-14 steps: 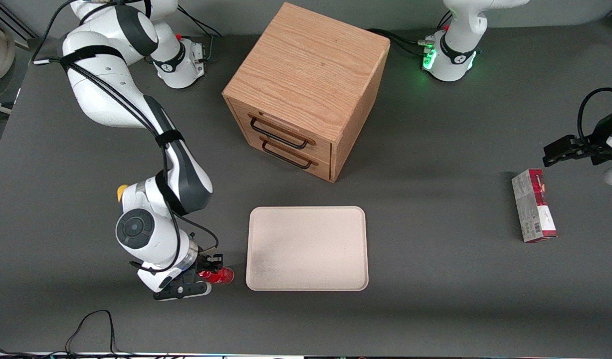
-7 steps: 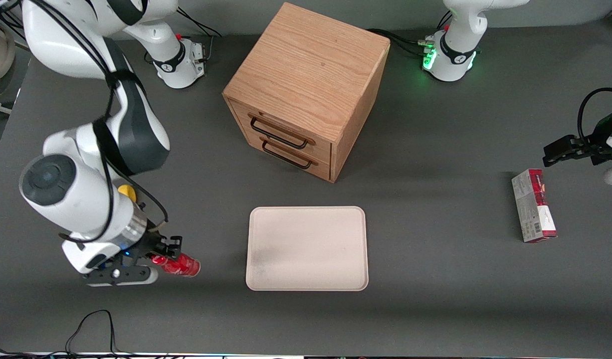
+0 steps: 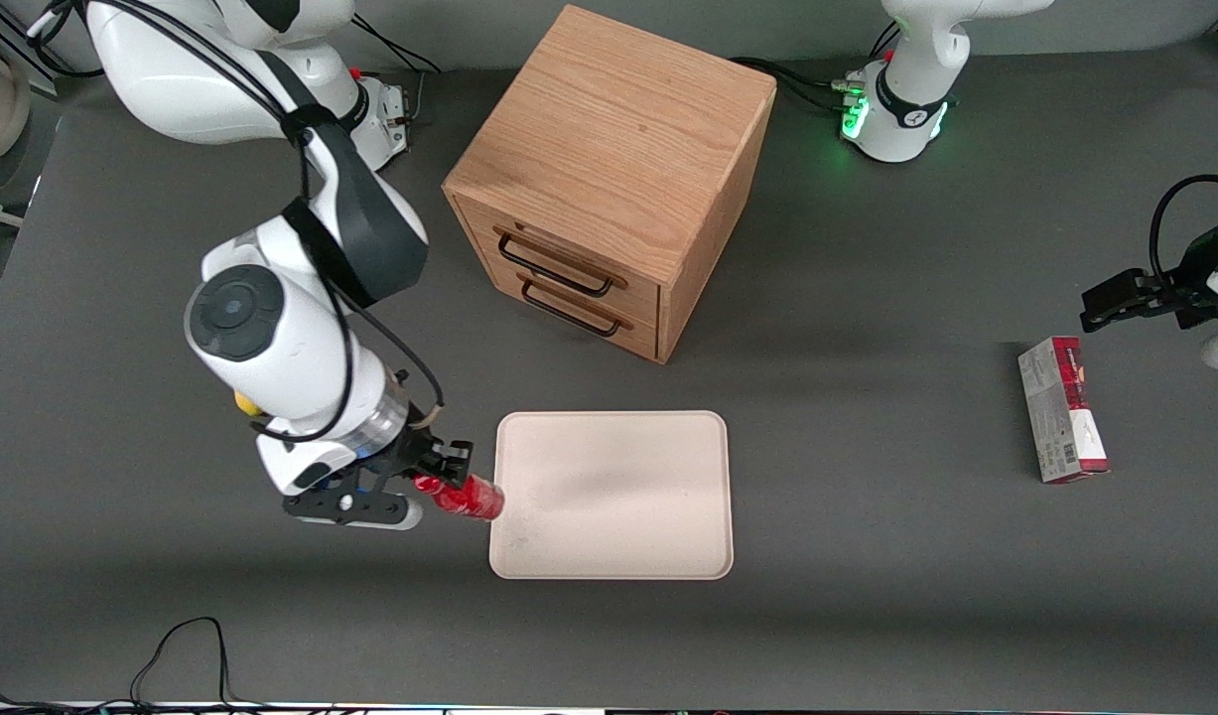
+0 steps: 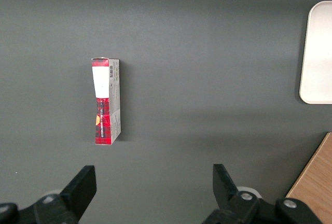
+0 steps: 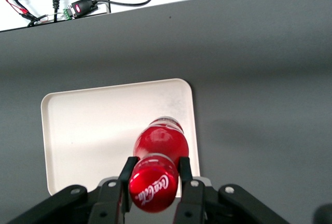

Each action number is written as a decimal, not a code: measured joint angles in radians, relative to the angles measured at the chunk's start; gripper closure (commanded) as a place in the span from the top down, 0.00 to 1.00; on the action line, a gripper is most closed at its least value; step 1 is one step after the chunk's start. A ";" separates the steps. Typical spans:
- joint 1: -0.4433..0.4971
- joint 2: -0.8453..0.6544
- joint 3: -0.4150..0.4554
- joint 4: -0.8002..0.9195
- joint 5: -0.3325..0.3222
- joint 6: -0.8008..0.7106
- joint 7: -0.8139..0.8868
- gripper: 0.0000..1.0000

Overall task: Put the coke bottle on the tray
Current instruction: 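Lift the bottle and carry it over the cream tray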

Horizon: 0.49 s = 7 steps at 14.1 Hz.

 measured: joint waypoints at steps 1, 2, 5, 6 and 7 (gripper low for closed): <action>0.001 0.006 0.001 -0.003 -0.001 0.013 0.009 0.00; 0.000 0.015 0.001 -0.008 -0.004 0.034 0.017 0.00; 0.006 0.070 0.004 -0.025 -0.084 0.103 0.072 0.00; 0.013 0.094 0.006 -0.026 -0.119 0.118 0.097 0.00; 0.020 0.116 0.007 -0.026 -0.142 0.129 0.111 0.00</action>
